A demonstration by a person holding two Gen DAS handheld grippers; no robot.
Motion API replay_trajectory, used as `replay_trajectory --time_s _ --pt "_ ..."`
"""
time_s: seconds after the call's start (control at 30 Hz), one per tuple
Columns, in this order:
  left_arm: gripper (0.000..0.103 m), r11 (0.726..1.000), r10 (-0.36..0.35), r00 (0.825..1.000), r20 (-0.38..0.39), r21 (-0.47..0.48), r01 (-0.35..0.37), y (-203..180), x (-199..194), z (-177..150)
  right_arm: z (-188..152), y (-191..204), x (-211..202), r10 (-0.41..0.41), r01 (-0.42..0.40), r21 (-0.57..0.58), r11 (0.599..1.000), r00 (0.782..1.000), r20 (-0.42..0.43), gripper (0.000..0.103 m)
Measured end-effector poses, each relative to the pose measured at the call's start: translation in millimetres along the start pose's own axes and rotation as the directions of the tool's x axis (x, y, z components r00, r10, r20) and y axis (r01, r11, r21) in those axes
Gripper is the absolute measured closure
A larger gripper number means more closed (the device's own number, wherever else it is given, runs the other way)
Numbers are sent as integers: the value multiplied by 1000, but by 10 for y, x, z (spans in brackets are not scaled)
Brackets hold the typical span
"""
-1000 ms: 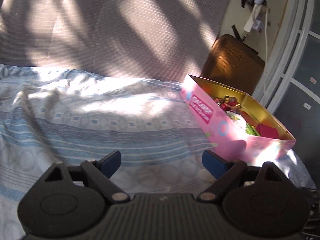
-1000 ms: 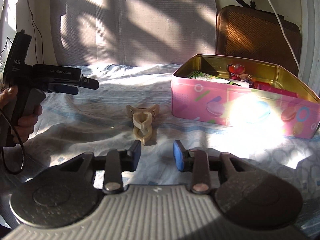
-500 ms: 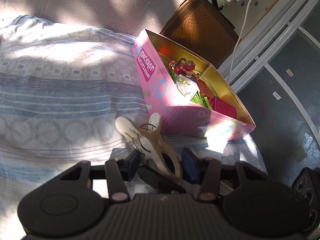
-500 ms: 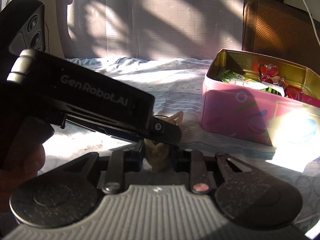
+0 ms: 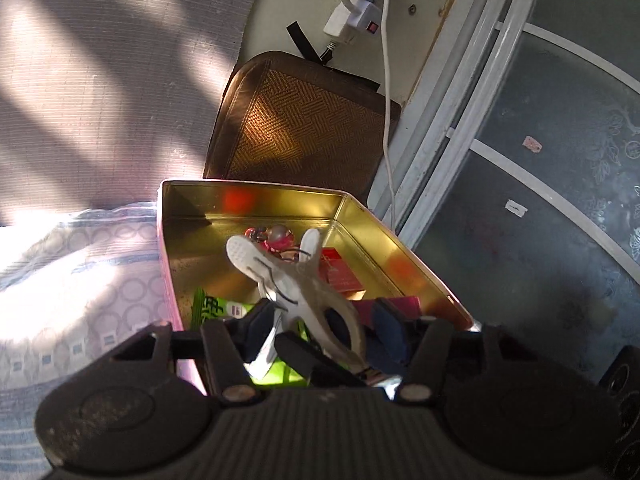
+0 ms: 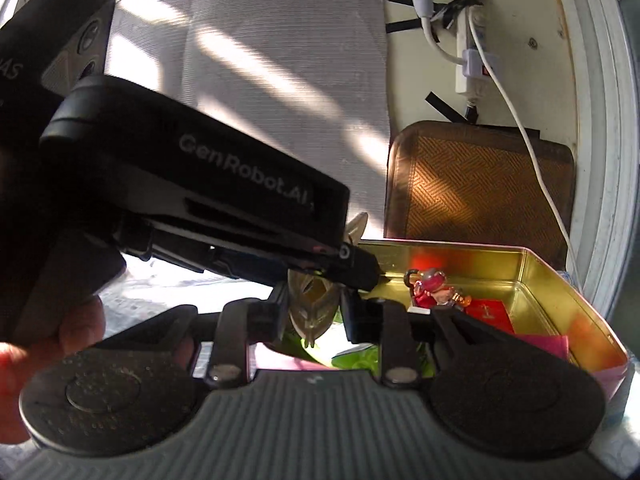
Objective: Organize rigid objects
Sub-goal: 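Lower the beige clip into the pink tin and open the right tool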
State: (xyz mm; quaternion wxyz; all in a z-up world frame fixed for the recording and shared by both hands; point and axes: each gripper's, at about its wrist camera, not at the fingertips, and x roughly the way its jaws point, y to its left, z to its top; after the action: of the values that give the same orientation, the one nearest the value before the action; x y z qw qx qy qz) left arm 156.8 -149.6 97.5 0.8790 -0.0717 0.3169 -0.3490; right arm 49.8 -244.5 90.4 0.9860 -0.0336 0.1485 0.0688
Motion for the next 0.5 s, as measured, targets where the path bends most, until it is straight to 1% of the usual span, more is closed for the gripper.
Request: replay_trajectory --time_s 0.03,0.07,0.1,0.13,0.17,0.2,0.23,0.27,0.3,0.37,0.5 --pt "20 999 38 999 5 11 -38 11 108 43 15 -54 115 -18 18 2 1000 1000 -6 73" --pt "14 995 93 996 15 22 -94 21 198 78 24 -103 243 -34 34 0 999 999 -18 72" --pt "14 989 144 989 21 32 -145 31 272 110 26 -148 370 -54 54 -6 999 998 -31 72" --pt "15 982 185 983 19 35 -185 49 323 135 10 -200 489 -94 94 -7 996 995 -45 66" --pt "15 978 206 978 16 24 -206 82 333 147 -20 -238 532 -119 120 5 993 991 -57 64" --pt "15 980 200 980 20 6 -201 120 302 142 -36 -295 549 -122 124 30 992 990 -69 61" --pt "15 984 181 983 31 -5 -180 157 245 126 -57 -345 510 -112 115 60 992 992 -66 61" --pt "15 983 182 982 46 -4 -182 180 167 95 -90 -386 440 -102 106 86 991 993 -54 61" --pt "15 980 199 978 59 4 -199 177 113 67 -112 -404 384 -101 106 99 989 994 -47 59" --pt "15 972 233 969 77 16 -235 159 -1 -1 -168 -411 219 -103 107 130 986 994 -36 59" --pt "12 962 269 958 99 28 -273 69 -229 -152 -243 -371 -180 -104 100 199 975 995 7 57"
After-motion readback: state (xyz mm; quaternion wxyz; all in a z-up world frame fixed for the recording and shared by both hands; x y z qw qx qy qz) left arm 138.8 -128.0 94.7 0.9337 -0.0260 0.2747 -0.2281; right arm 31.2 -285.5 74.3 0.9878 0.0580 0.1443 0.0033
